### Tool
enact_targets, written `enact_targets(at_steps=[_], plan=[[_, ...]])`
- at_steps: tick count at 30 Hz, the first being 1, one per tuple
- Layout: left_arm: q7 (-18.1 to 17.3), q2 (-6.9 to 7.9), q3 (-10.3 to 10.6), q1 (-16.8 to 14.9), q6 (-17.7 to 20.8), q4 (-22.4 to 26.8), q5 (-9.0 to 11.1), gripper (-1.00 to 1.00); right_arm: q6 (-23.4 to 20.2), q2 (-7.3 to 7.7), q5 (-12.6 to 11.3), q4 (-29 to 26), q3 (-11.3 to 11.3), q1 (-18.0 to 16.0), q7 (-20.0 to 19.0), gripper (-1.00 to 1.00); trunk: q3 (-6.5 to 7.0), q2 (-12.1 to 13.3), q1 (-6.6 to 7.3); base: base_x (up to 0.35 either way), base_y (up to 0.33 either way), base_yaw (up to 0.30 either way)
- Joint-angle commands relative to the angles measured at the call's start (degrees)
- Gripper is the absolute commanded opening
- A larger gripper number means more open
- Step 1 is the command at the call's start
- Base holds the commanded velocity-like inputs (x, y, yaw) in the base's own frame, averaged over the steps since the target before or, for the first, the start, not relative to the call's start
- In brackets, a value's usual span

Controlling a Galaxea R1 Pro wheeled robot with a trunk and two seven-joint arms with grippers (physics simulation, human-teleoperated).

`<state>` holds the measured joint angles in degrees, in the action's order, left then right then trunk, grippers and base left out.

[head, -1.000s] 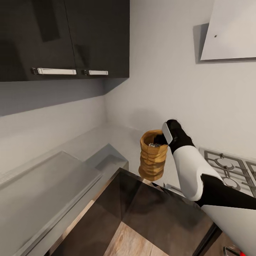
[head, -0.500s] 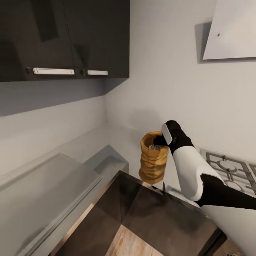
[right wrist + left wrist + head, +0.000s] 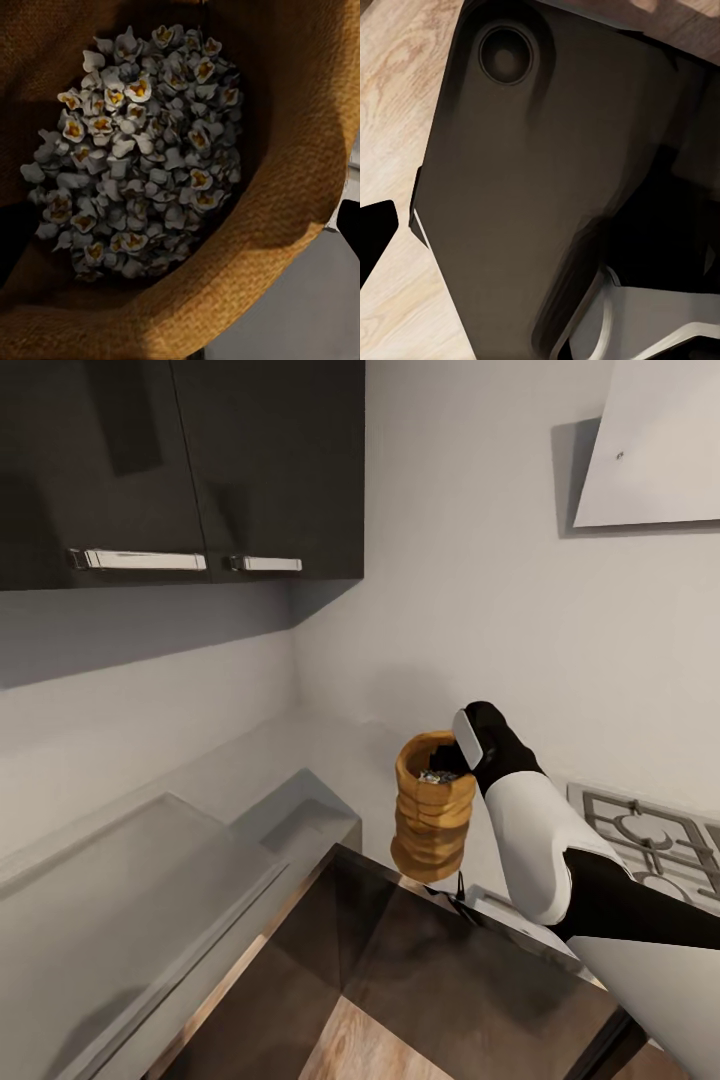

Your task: In the kitchen, take the popcorn bag from the countertop, put it into the microwave, and heat it until the popcorn is cooked so the cooked popcorn ends up inside the bag.

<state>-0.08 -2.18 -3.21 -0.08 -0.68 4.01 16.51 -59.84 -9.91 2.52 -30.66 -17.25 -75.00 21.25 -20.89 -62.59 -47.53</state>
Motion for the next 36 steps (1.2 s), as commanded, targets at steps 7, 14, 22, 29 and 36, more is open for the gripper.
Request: enact_targets(at_steps=[7,14,22,29,36], plan=[[-0.01,-0.02,-0.3,-0.01,-0.06,0.03,0.1,1.0,-0.16,-0.09,0.34,-0.04,-0.48,-0.06,0.18,1.0,-0.06,-0.04,0.0,0.0,0.0,0.0],[-0.01,-0.02,-0.3,-0.01,-0.08,0.03,0.1,1.0,-0.16,-0.09,0.38,-0.06,-0.5,-0.06,0.17,1.0,-0.06,-0.04,0.0,0.0,0.0,0.0],[-0.01,-0.02,-0.3,-0.01,-0.07,0.03,0.11,1.0,-0.16,-0.09,0.29,0.04,-0.6,-0.06,0.09,1.0,-0.06,-0.04,0.0,0.0,0.0,0.0],[-0.01,-0.02,-0.3,-0.01,-0.04,0.03,0.12,1.0,-0.16,-0.09,0.27,1.05,-6.24,-0.06,0.08,1.0,-0.06,-0.04,0.0,0.0,0.0,0.0],[-0.01,-0.02,-0.3,-0.01,-0.03,0.03,0.12,1.0,-0.16,-0.09,0.46,1.88,-7.5,-0.06,0.51,1.0,-0.06,-0.04,0.0,0.0,0.0,0.0]])
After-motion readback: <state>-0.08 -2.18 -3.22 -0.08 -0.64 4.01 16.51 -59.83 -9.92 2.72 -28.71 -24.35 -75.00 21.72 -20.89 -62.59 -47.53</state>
